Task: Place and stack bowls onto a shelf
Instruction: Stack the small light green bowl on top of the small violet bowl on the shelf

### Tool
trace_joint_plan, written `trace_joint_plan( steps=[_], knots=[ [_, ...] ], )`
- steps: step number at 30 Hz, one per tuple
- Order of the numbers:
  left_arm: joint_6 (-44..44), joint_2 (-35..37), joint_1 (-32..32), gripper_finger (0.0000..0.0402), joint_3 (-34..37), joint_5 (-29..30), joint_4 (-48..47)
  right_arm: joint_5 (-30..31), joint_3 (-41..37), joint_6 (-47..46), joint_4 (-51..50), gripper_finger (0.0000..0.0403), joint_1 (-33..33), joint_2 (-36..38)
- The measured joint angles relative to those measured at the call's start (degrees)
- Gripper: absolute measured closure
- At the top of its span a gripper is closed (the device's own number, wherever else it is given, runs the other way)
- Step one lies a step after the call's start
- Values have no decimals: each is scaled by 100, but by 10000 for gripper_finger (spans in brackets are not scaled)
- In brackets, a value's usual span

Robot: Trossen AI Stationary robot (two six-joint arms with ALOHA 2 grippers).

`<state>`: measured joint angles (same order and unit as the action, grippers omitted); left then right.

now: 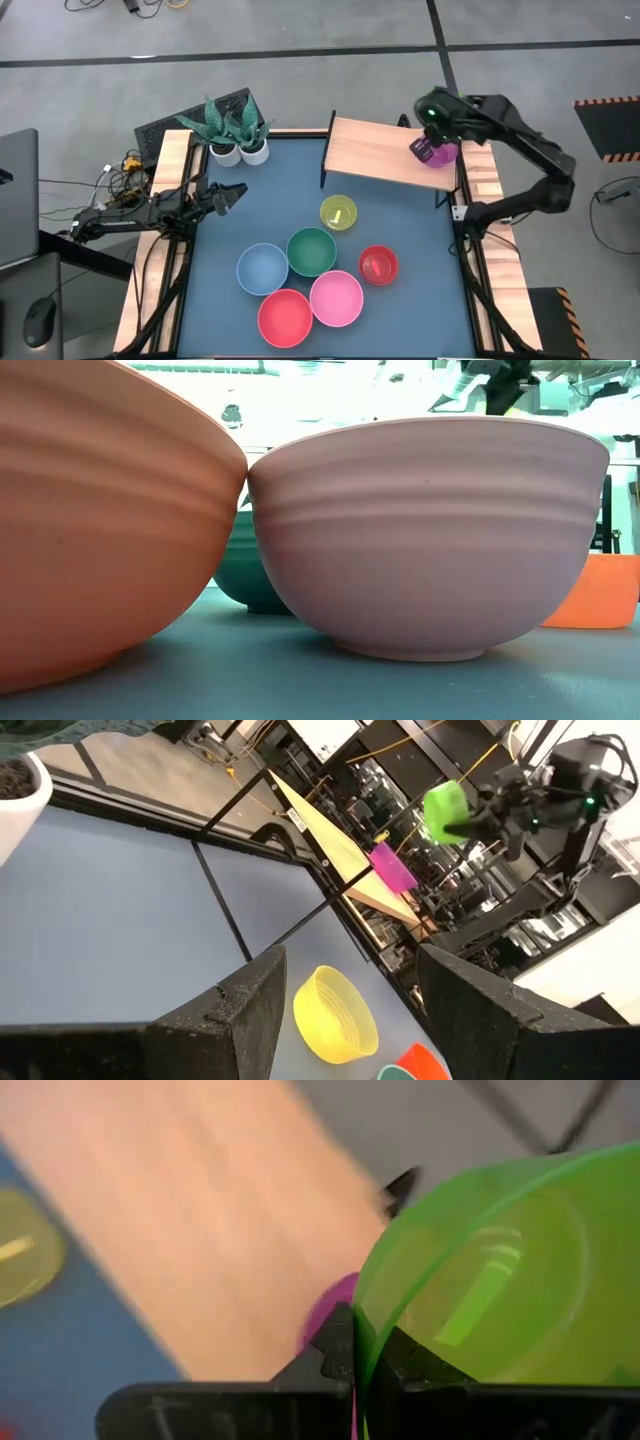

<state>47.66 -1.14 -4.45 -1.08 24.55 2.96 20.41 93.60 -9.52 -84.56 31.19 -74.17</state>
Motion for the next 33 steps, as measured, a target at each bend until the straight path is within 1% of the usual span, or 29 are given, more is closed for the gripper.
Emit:
trace_joint_plan(
  steps=[3, 5, 8, 14, 20, 27, 33],
  knots=[
    [2, 1, 1, 193, 0, 10, 0, -570, 2, 122, -148, 380, 306, -219],
    [2, 2, 0, 193, 0, 11, 0, -793, 4, 70, -382, 380, 480, -338],
    [2, 1, 0, 193, 0, -8, 0, -886, -22, -32, -541, 380, 698, -422],
    [6, 1, 0, 193, 0, -11, 0, -1209, -270, -276, -548, 380, 860, -402],
    [11, 2, 0, 193, 0, -13, 0, -1165, -473, -304, -547, 380, 783, -378],
    [13, 2, 2, 193, 0, -13, 0, -1107, -956, -268, -539, 380, 790, -382],
    [0, 2, 0, 193, 0, -4, 0, -1106, -1145, -262, -522, 380, 785, -382]
  ],
)
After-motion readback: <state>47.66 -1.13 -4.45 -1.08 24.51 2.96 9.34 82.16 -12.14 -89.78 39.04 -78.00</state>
